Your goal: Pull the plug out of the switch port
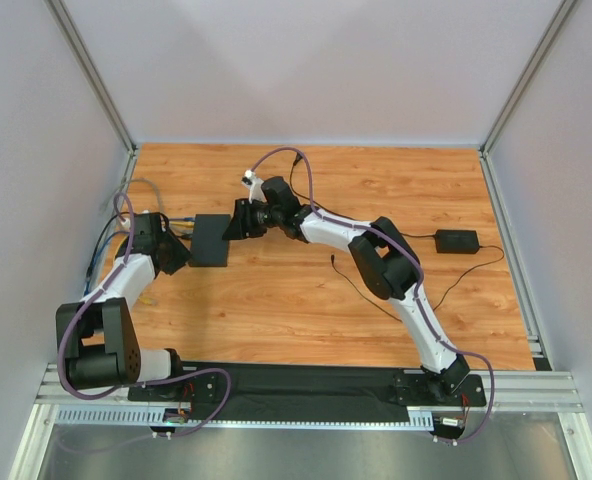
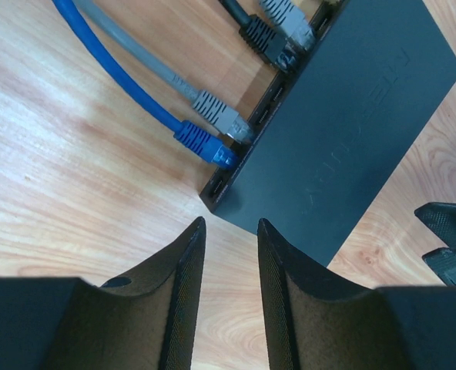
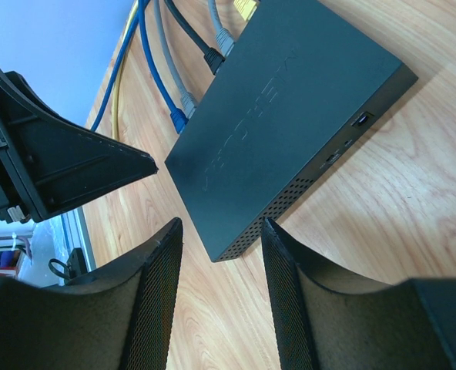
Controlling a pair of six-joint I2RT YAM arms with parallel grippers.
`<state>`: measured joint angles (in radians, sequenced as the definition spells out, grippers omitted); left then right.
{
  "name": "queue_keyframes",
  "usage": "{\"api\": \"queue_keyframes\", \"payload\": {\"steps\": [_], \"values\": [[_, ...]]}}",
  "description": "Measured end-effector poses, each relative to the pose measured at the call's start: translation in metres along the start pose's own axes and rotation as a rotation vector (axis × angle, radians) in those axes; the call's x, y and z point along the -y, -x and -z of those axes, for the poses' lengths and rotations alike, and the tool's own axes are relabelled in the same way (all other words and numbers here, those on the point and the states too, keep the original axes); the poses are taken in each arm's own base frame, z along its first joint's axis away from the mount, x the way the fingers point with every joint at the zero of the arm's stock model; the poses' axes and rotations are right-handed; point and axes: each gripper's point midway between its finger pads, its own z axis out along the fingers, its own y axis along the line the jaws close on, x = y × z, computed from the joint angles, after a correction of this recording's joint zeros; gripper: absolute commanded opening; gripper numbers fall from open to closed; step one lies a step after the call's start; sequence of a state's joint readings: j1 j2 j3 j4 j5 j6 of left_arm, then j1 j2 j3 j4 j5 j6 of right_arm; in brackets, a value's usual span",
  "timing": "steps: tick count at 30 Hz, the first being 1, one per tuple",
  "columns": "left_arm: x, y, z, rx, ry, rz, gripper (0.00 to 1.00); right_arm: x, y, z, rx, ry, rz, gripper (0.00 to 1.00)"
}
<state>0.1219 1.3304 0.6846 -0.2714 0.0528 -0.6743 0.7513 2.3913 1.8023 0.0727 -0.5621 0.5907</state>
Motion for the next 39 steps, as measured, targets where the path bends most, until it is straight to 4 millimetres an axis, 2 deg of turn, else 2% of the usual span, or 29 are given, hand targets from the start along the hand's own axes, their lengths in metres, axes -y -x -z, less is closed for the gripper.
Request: {"api": "queue_keyframes", "payload": {"steps": [8, 17, 23, 31, 39], "values": [[-0.001, 0.009, -0.004, 0.030, -0.004, -0.028, 0.44, 0.000, 0.000, -0.004, -0.007, 0.015, -0.012, 0.48], [-0.002, 0.006, -0.019, 0.012, -0.009, -0.042, 0.44, -0.003, 0.002, -0.005, -0.010, 0.024, -0.011, 0.48], [0.006, 0.008, -0.022, 0.030, -0.061, -0.046, 0.44, -0.008, 0.007, -0.007, -0.002, 0.041, -0.008, 0.47], [0.015, 0.001, -0.032, 0.002, -0.129, -0.017, 0.44, 0.000, 0.003, -0.010, -0.013, 0.036, -0.030, 0.47], [0.031, -0.009, -0.037, -0.021, -0.225, 0.031, 0.43, 0.009, 0.007, -0.014, -0.012, 0.033, -0.054, 0.47]]}}
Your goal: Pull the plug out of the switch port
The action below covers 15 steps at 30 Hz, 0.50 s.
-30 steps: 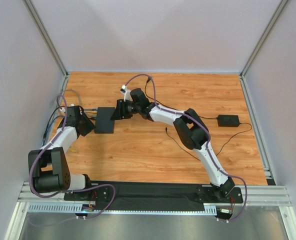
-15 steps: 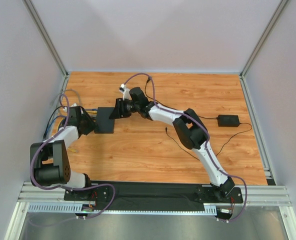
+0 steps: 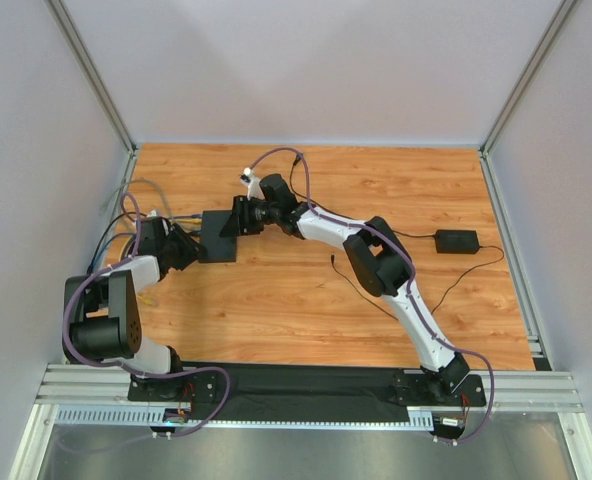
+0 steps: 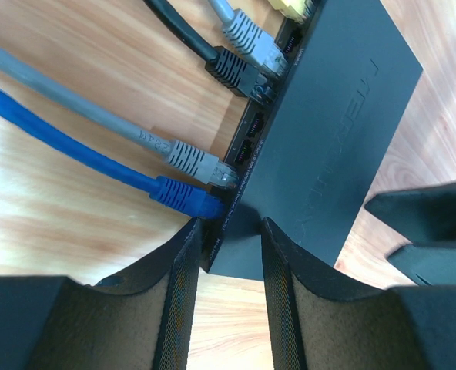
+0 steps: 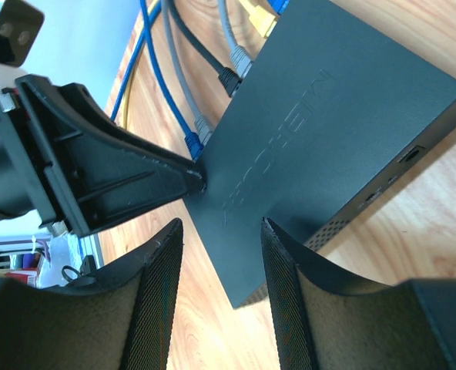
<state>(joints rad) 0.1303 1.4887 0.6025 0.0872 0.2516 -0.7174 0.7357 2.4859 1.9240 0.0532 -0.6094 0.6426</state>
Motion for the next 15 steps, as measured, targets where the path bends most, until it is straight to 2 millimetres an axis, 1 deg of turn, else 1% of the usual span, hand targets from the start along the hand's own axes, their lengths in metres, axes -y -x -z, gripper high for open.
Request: {"api": "queue_keyframes", "payload": {"steps": [3, 7, 15], "values": [[0.006, -0.005, -0.001, -0.012, -0.013, -0.001, 0.43, 0.006, -0.001, 0.000, -0.007, -0.010, -0.015, 0.46], [0.005, -0.006, 0.001, -0.012, 0.004, 0.017, 0.41, 0.009, -0.004, -0.001, -0.015, -0.018, -0.035, 0.46], [0.001, -0.001, 0.031, 0.100, 0.040, 0.127, 0.41, 0.009, -0.006, -0.001, -0.022, -0.016, -0.064, 0.45]]}}
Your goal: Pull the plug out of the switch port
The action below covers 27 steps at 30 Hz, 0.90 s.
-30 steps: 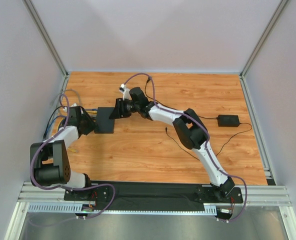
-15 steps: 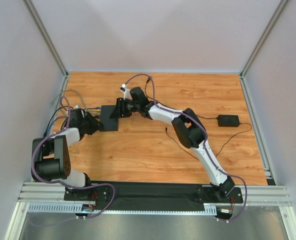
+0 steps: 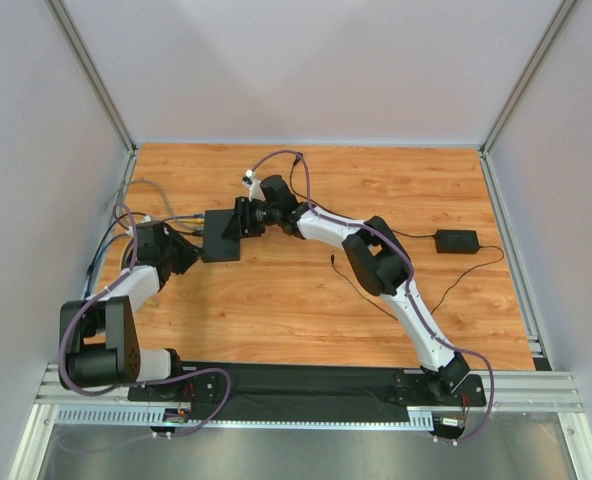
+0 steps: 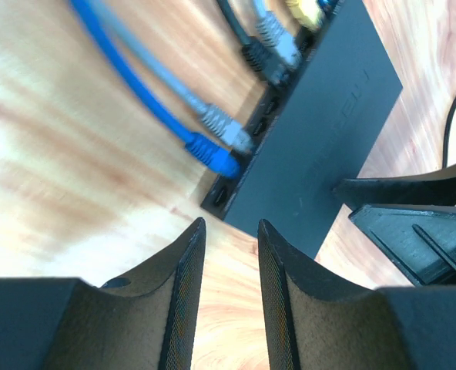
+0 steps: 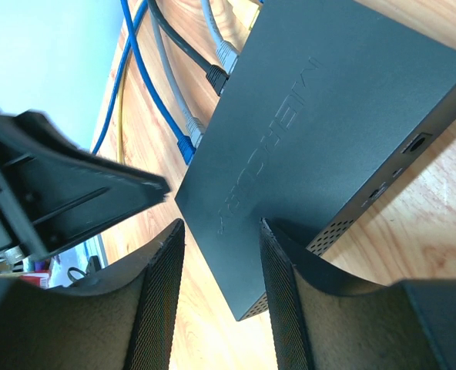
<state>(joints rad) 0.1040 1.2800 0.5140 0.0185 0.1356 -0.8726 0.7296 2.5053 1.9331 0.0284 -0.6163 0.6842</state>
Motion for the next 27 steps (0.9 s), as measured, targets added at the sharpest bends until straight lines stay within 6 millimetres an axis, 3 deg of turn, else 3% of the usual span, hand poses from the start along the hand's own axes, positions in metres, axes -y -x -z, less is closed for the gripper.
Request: {"api": "queue_keyframes", "payload": {"steps": [13, 27], "values": [[-0.031, -0.018, -0.003, 0.082, 0.005, 0.256, 0.42, -0.001, 0.000, -0.002, -0.002, 0.014, -0.003, 0.45], [-0.016, 0.004, -0.031, 0.158, -0.137, 0.450, 0.41, 0.001, 0.003, -0.002, 0.001, 0.015, -0.003, 0.44]]}}
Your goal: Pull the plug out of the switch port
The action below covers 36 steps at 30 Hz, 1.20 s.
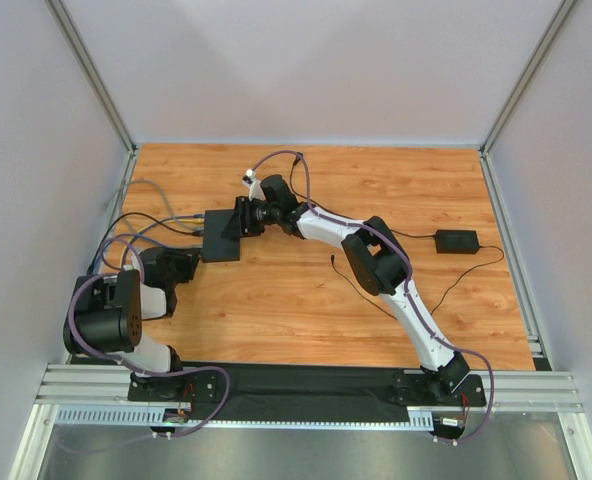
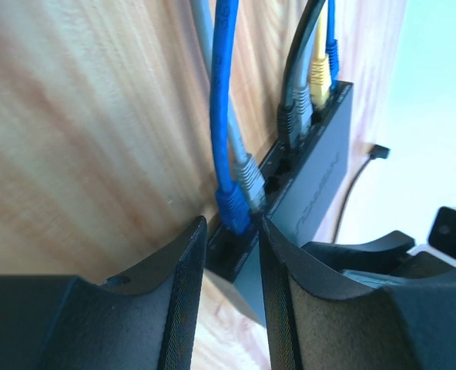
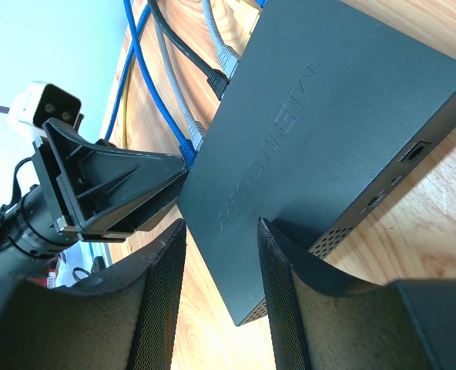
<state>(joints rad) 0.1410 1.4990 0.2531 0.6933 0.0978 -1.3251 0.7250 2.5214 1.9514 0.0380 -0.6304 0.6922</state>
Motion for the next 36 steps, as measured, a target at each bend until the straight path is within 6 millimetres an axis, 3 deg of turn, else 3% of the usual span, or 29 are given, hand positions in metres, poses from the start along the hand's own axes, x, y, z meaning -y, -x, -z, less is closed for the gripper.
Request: {"api": "queue_keyframes", "payload": {"steps": [18, 29, 36], "values": [[-0.0002, -0.0040, -0.0036, -0.002, -0.093, 0.068, 0.37, 0.0003, 0.0019, -0.0019, 0.002, 0.003, 0.002, 0.44], [-0.0005, -0.0047, -0.0094, -0.002, -0.119, 0.076, 0.26, 0.0016, 0.0008, -0.0005, -0.014, -0.019, -0.006, 0.44], [0.0006, -0.0043, -0.0099, -0.002, -0.128, 0.076, 0.13, 0.0039, 0.0014, -0.0003, -0.016, -0.039, -0.014, 0.39]]}}
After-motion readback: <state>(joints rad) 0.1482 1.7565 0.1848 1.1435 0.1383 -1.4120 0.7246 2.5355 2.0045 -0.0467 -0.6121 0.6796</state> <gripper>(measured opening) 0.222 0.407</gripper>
